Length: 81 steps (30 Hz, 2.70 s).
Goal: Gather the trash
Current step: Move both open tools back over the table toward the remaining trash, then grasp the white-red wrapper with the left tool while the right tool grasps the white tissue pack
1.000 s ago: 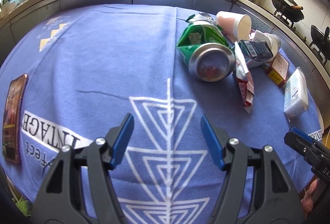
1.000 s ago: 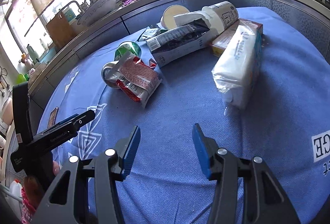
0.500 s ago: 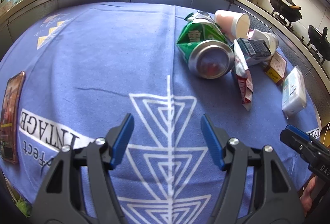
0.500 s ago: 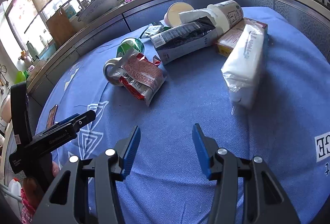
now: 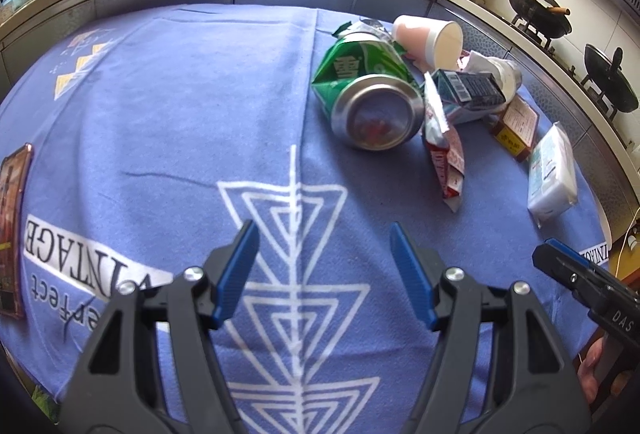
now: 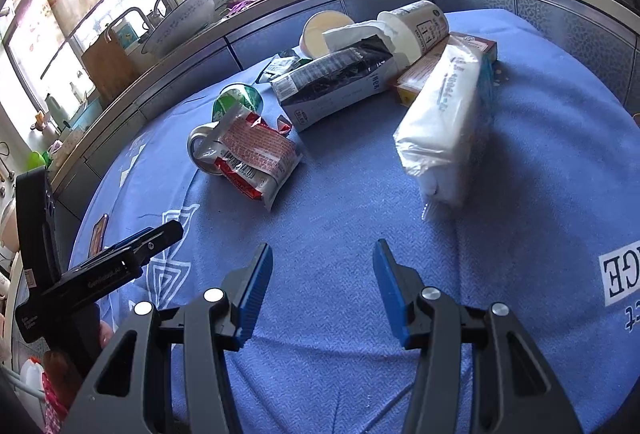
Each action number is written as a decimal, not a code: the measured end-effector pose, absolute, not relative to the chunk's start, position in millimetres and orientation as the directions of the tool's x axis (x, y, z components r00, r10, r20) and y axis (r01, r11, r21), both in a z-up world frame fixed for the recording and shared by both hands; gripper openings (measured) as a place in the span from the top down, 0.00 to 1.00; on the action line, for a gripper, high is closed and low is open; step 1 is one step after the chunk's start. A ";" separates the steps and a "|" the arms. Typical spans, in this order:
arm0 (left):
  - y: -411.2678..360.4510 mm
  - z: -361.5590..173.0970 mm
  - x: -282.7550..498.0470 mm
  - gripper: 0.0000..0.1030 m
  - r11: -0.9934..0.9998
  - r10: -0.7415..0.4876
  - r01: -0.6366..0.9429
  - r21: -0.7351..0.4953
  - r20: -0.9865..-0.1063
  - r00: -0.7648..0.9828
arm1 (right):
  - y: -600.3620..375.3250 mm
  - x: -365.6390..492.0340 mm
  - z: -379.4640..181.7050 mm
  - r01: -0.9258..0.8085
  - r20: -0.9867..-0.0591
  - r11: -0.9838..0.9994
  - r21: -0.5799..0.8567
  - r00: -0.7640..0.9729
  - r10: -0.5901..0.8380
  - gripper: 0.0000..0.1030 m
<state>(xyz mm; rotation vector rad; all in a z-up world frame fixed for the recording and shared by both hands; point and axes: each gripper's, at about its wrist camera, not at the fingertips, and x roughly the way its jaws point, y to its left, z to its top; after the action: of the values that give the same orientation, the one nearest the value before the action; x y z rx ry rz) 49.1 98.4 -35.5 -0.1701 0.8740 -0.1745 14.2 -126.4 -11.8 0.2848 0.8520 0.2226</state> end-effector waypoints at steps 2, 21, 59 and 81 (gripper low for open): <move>95.6 -32.7 50.4 0.31 0.969 -0.235 0.092 -0.230 -0.739 0.631 | -131.9 13.1 -6.9 -0.068 -0.694 0.940 0.333 0.657 0.294 0.50; 61.1 -26.0 77.2 0.30 0.929 -0.365 0.179 -0.324 -0.718 0.592 | -209.9 25.9 36.4 0.146 -0.578 0.903 0.405 0.806 0.128 0.24; 52.3 -27.7 75.0 0.93 0.861 -0.502 0.234 -0.451 -0.686 0.526 | -205.5 45.8 3.2 -0.053 -0.559 0.768 0.638 0.655 0.509 0.63; 84.3 -33.2 50.8 0.64 0.880 -0.463 0.166 -0.445 -0.727 0.507 | -211.2 24.2 -21.8 0.046 -0.619 0.744 0.666 0.592 0.517 0.30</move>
<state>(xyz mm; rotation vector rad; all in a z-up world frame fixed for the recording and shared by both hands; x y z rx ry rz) 50.8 84.3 -33.2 -0.3394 0.9700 -0.3882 24.2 -211.2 -21.8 0.6964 0.9106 0.3008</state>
